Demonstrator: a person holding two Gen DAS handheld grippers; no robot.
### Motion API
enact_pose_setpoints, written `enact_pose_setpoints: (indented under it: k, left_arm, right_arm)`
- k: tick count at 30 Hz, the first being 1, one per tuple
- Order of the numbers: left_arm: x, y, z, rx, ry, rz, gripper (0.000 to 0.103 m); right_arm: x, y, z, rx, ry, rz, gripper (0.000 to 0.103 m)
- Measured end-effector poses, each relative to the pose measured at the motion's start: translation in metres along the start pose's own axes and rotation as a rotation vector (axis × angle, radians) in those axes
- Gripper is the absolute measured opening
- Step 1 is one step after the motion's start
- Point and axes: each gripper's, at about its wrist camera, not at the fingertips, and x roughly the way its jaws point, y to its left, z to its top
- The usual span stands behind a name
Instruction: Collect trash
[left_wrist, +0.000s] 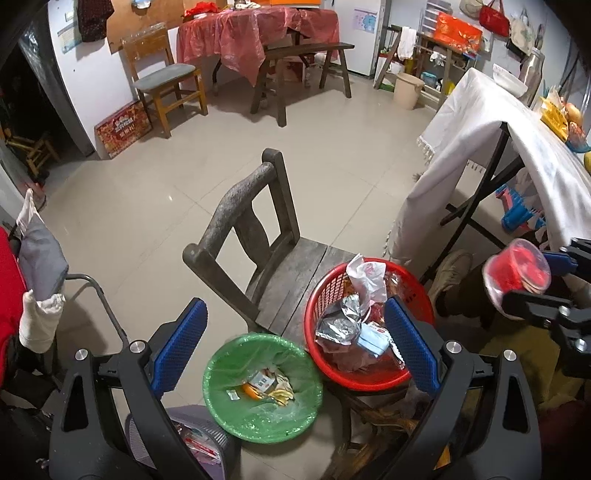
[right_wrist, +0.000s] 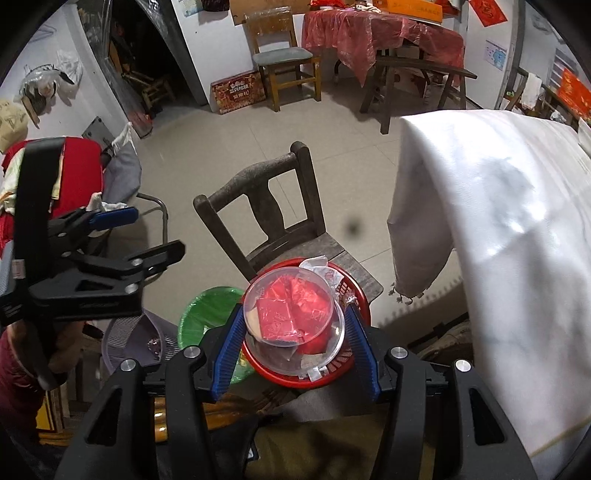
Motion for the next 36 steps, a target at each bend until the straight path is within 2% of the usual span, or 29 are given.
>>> enact_pose_setpoints:
  k: [5,11,15,22,24,30,33,36]
  left_arm:
    - [-0.004,0.001,-0.003,0.015,-0.010,0.018,0.093]
    - [-0.008,0.005,-0.007,0.026,-0.010,0.029,0.093]
    - [-0.013,0.006,-0.008,0.027,-0.015,0.034,0.093]
    - [-0.030,-0.001,-0.008,0.053,-0.041,0.038,0.093]
    - [-0.035,-0.004,-0.009,0.063,-0.049,0.038,0.094]
    - [-0.054,-0.018,-0.018,0.083,-0.078,0.027,0.096]
    - [-0.058,-0.029,-0.024,0.110,-0.101,0.043,0.096]
    - [-0.055,-0.040,-0.028,0.133,-0.118,0.064,0.096]
  right_arm:
    - [0.005,0.003,0.003,-0.010,-0.010,-0.021,0.054]
    - [-0.004,0.000,0.005,0.008,-0.041,-0.005,0.055]
    - [-0.017,0.002,0.007,0.011,-0.082,0.004,0.063]
    - [-0.047,0.008,0.001,-0.010,-0.143,-0.048,0.065]
    - [-0.057,0.010,-0.002,-0.007,-0.160,-0.070,0.074]
    - [-0.089,0.007,-0.015,0.036,-0.209,-0.101,0.093]
    - [-0.091,0.006,-0.027,0.056,-0.213,-0.111,0.097]
    - [-0.076,0.005,-0.041,0.051,-0.174,-0.178,0.097]
